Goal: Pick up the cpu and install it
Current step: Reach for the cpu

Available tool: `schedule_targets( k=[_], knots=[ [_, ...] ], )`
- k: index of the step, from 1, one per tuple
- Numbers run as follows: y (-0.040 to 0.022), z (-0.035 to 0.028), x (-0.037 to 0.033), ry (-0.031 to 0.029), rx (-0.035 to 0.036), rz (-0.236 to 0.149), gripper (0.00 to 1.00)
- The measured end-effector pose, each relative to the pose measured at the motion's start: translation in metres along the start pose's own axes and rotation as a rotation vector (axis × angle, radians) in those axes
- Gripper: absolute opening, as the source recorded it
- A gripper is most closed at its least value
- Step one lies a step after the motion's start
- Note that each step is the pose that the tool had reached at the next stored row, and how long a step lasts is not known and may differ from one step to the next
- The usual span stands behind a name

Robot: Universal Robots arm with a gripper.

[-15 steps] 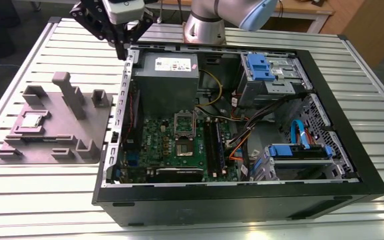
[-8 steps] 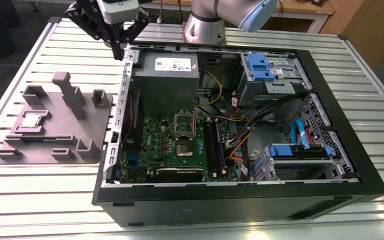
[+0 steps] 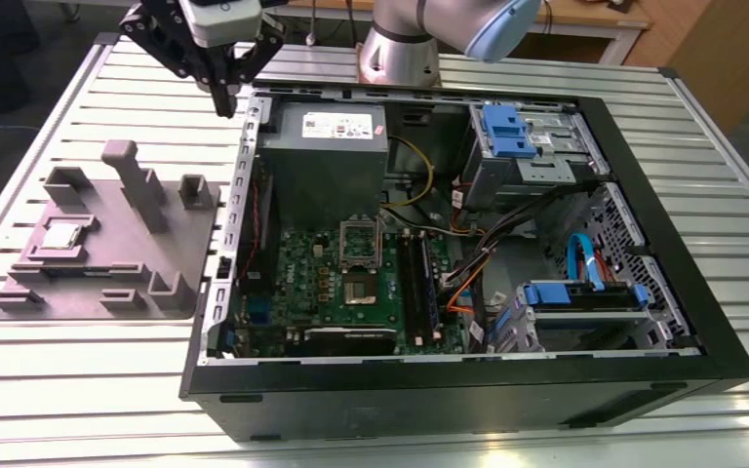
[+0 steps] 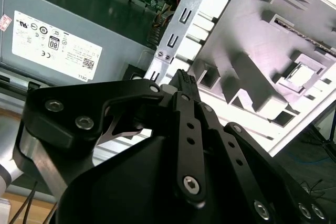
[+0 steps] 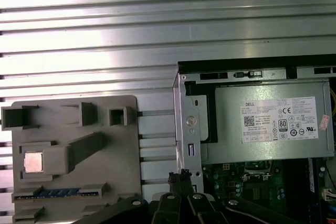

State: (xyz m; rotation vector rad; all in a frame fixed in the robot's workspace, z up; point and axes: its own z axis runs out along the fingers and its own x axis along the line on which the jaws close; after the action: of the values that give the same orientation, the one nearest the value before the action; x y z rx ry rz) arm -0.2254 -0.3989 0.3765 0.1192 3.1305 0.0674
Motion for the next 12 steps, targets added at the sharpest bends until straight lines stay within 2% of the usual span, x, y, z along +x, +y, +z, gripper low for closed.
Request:
schedule_targets(
  k=[8, 12],
  knots=[
    [-0.0003, 0.0007, 0.0035, 0.0034, 0.0003, 0.0, 0.1],
    [-0.0006, 0.0017, 0.0068, 0.0091, 0.0016, -0.003, 0.1]
  ],
)
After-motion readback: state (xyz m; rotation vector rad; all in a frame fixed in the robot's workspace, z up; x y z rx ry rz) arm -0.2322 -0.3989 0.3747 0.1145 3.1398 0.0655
